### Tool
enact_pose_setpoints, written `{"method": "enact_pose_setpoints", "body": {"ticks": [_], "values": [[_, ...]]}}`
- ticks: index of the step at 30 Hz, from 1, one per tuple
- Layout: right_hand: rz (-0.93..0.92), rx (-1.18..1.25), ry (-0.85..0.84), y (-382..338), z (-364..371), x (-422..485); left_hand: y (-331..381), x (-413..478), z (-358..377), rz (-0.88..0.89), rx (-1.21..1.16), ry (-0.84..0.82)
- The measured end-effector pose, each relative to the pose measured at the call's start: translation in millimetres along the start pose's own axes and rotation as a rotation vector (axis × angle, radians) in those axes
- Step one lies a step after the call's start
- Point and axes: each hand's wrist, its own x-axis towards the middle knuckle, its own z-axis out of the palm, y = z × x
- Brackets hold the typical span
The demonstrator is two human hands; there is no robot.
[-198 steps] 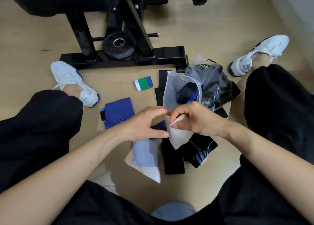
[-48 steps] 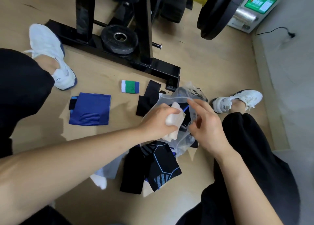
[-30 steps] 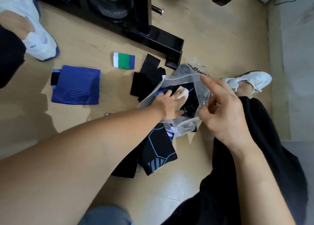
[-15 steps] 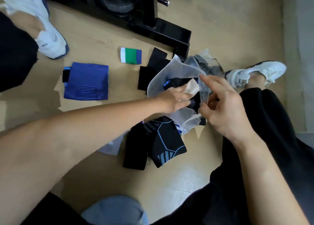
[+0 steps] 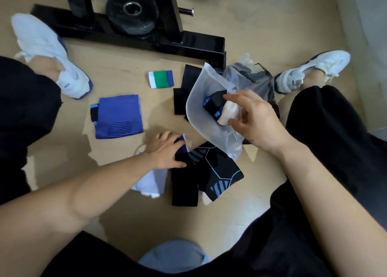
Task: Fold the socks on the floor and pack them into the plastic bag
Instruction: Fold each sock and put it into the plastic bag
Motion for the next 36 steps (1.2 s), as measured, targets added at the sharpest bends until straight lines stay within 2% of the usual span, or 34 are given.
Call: {"method": "enact_pose_setpoints", "body": {"ticks": [6, 8, 12, 17, 23, 25, 28, 30, 33, 36], "values": [[-0.003, 0.013, -0.031, 9.8, 7.8, -2.4, 37.8, 7.7, 17.9, -0.006, 0.061, 0.005], [0.001, 0.02, -0.026, 10.8, 7.6, -2.0, 39.6, 5.3, 22.1, -0.035, -0.066, 0.036], [-0.001, 0.025, -0.014, 8.8, 5.0, -2.8, 31.1, -6.9, 9.4, 0.129, -0.278, 0.176], [0.015, -0.051, 0.037, 4.8, 1.7, -2.7, 25.7, -44.3, -49.6, 0.189, -0.626, -0.014], [-0.169, -0.121, 0.191, -12.9, 4.1, -8.3, 23.0, -93.3, -109.3, 0.139, -0.991, 0.008], [-0.219, 0.018, 0.113, -27.1, 4.5, -12.9, 20.5, -107.5, -129.8, 0.132, -1.042, 0.042], [-0.124, 0.295, -0.222, -54.7, 7.3, -25.6, 14.1, -127.7, -157.1, 0.155, -1.08, 0.073], [-0.126, 0.355, -0.365, -67.6, 16.4, -31.0, 5.6, -139.4, -170.9, 0.167, -1.048, 0.103], [-0.092, 0.4, -0.382, -74.9, 34.3, -27.7, -11.1, -152.2, -186.2, 0.141, -1.034, 0.177], [0.0, 0.456, -0.401, -68.5, 47.3, -24.7, -28.3, -159.1, -197.0, 0.038, -1.16, 0.298]]}}
